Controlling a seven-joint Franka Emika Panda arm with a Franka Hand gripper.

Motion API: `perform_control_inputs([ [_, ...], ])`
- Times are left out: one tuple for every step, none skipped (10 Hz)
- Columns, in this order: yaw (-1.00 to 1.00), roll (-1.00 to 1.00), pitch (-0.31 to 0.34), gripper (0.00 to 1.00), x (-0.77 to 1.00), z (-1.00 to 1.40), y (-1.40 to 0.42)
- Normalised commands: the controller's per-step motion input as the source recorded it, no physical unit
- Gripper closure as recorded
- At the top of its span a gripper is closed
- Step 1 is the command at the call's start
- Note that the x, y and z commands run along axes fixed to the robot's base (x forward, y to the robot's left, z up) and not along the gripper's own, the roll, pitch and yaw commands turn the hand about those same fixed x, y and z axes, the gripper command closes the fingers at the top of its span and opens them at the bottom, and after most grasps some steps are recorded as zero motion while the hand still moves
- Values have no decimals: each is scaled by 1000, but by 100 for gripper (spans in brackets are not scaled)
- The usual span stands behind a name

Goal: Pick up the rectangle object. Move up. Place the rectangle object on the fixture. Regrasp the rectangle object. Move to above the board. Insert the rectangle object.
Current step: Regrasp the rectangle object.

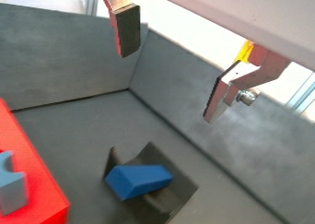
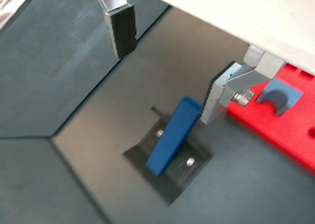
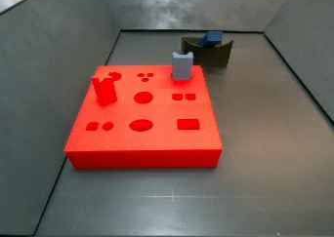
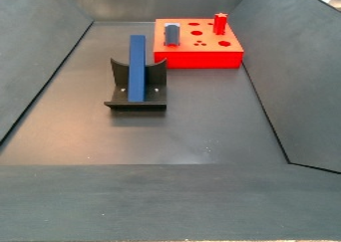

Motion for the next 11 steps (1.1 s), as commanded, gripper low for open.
perform_control_inputs([
  [92,1000,150,0,117,-13,-45],
  [110,1000,170,0,119,-14,-47],
  [134,1000,190,0,123,-11,-50],
  [167,1000,213,0,125,-14,-54],
  [221,946,230,0,134,-14,-56],
  [238,770,206,0,143,-16,-56],
  [252,594,172,0,160,-16,-62],
  [260,365,127,0,182,-17,-60],
  [257,243,93,0,191,-9,-49],
  [249,189,57,0,185,-5,-46],
  [233,175,29,0,167,-14,-54],
])
